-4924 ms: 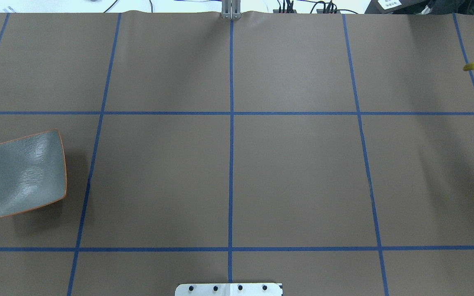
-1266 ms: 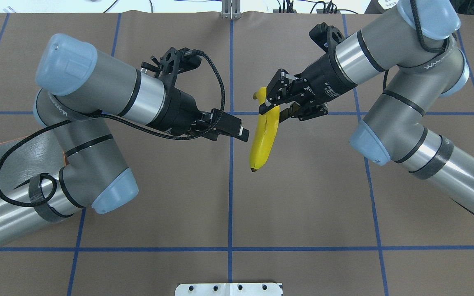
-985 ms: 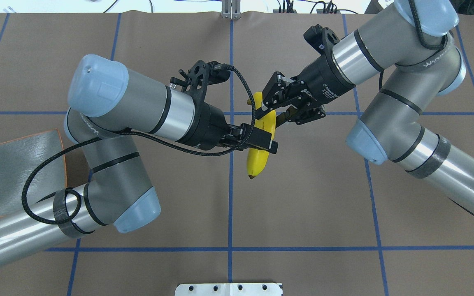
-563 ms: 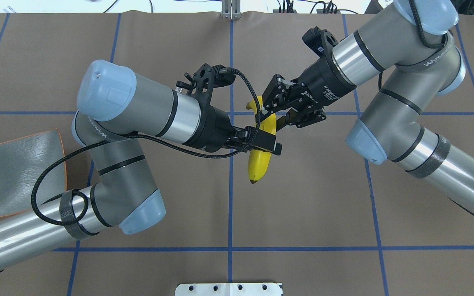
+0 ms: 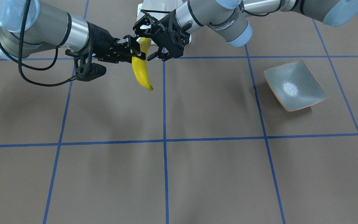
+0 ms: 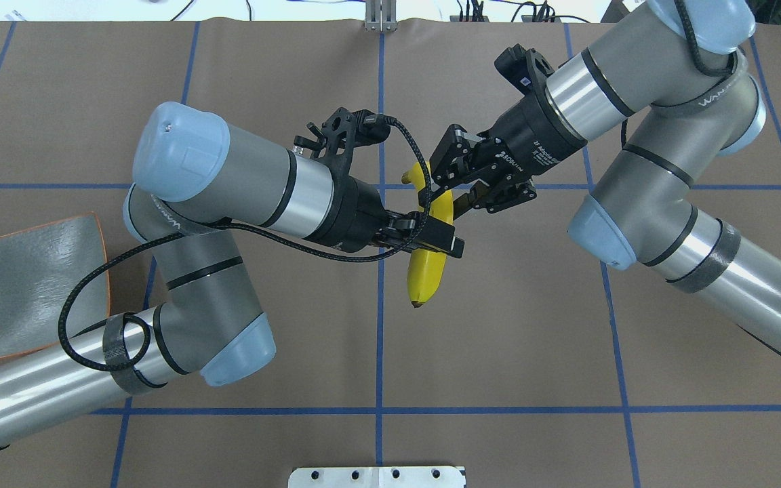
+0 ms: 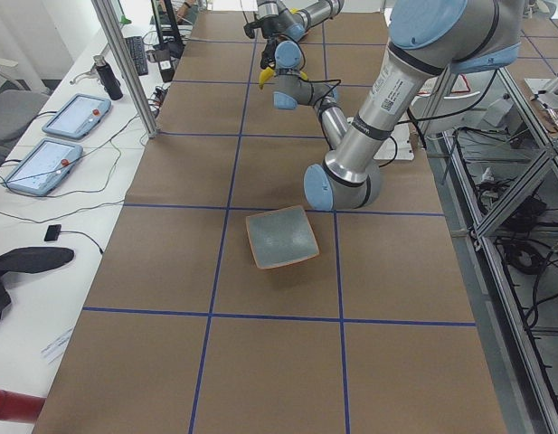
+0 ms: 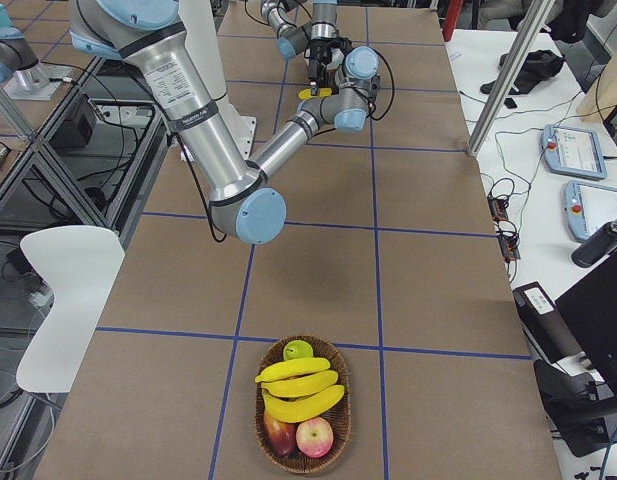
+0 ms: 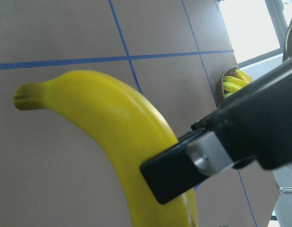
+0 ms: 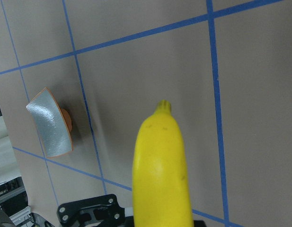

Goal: Transfer all bananas from basket to plate

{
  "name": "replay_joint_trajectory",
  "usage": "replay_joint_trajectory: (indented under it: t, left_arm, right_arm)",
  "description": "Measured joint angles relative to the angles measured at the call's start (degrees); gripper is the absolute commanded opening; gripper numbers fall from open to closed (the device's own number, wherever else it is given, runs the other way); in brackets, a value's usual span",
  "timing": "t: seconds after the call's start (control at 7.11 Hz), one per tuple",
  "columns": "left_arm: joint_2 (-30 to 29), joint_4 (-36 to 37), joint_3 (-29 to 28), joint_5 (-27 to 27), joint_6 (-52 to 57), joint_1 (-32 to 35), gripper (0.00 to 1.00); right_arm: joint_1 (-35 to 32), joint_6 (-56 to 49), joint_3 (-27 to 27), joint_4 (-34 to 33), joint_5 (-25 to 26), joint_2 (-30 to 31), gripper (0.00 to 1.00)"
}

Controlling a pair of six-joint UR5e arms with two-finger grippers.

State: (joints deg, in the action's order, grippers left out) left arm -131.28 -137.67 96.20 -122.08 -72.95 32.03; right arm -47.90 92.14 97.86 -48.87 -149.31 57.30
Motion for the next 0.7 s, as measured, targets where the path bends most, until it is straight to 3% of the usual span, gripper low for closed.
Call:
replay_joint_trajectory:
  t: [0.14,0.28,0.7]
  left_arm:
    - [0.0,0.0,0.0,0.0,0.0,-0.1,0.0]
    - [0.0,0.0,0.1,0.0,-0.2,-0.2,0.0]
    - [0.2,0.1,0.3,0.0,-3.4,-0.4,0.0]
  right_arm:
    - [0.0,0.0,0.0,0.0,0.0,0.0,0.0]
    - [0.0,-0.1,0.0,0.0,0.0,-0.1,0.99]
    - [-0.1,-0.1,0.0,1.2,0.5,-0.1,1.0]
